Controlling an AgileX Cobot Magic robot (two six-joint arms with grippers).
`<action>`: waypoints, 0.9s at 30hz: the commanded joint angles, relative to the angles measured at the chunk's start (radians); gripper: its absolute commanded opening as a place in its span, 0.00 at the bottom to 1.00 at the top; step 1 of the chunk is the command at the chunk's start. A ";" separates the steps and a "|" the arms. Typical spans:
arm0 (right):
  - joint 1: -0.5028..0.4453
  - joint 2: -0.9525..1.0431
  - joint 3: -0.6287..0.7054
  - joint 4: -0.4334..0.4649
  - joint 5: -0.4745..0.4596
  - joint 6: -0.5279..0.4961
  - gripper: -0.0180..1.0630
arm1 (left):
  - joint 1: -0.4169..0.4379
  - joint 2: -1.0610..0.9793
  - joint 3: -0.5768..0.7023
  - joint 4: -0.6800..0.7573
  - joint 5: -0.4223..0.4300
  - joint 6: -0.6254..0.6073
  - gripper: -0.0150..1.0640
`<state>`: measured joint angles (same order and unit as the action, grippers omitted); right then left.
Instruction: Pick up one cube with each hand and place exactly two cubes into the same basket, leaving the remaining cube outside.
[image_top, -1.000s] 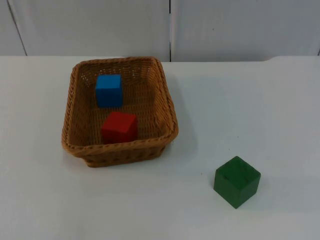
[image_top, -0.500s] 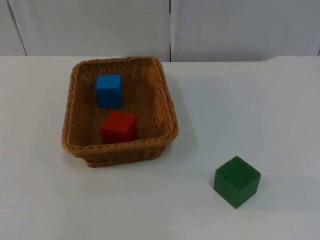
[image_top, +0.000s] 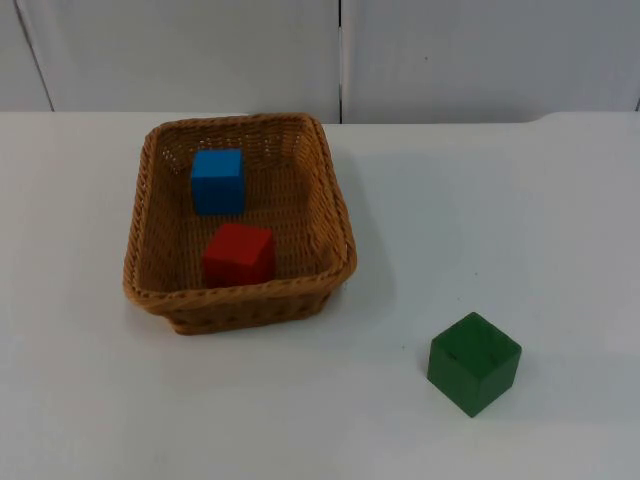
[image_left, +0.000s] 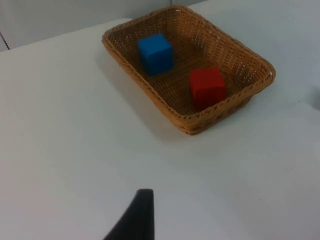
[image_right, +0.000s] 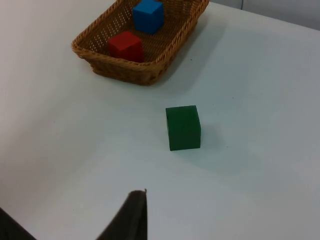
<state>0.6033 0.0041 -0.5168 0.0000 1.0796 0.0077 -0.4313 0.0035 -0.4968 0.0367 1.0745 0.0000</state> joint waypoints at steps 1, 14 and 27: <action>-0.003 -0.004 0.003 0.005 -0.002 0.001 0.99 | 0.003 -0.003 0.004 0.001 0.000 0.000 0.99; -0.165 -0.004 0.003 0.005 -0.002 0.001 0.99 | 0.003 -0.003 0.004 0.001 0.000 0.000 0.99; -0.364 -0.004 0.003 0.009 -0.002 0.001 0.99 | 0.003 -0.003 0.004 0.001 0.000 0.000 0.99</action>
<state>0.2510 0.0041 -0.5168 0.0068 1.0796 0.0077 -0.4313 0.0035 -0.4968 0.0367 1.0745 0.0000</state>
